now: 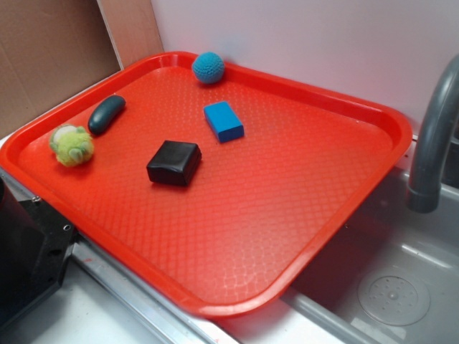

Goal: Grab the green animal.

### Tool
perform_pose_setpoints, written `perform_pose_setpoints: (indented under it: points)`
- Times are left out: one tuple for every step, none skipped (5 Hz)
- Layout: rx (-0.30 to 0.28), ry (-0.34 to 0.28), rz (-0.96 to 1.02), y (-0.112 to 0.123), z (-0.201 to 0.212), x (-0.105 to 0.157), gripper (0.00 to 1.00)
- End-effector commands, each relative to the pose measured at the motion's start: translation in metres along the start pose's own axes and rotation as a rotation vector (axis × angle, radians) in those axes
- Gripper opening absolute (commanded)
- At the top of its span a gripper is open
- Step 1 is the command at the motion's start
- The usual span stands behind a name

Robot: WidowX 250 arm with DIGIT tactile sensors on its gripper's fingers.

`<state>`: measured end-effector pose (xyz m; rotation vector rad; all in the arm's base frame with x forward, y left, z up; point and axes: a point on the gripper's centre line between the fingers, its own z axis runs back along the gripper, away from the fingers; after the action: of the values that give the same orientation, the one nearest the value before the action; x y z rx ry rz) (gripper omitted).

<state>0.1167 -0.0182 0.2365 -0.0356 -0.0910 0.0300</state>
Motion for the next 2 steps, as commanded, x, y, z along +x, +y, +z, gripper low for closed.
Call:
perform_pose_setpoints:
  points:
    - [0.0, 0.0, 0.0, 0.0, 0.0, 0.0, 1.0]
    - [0.019, 0.012, 0.125, 0.0031, -0.0031, -0.0009, 1.0]
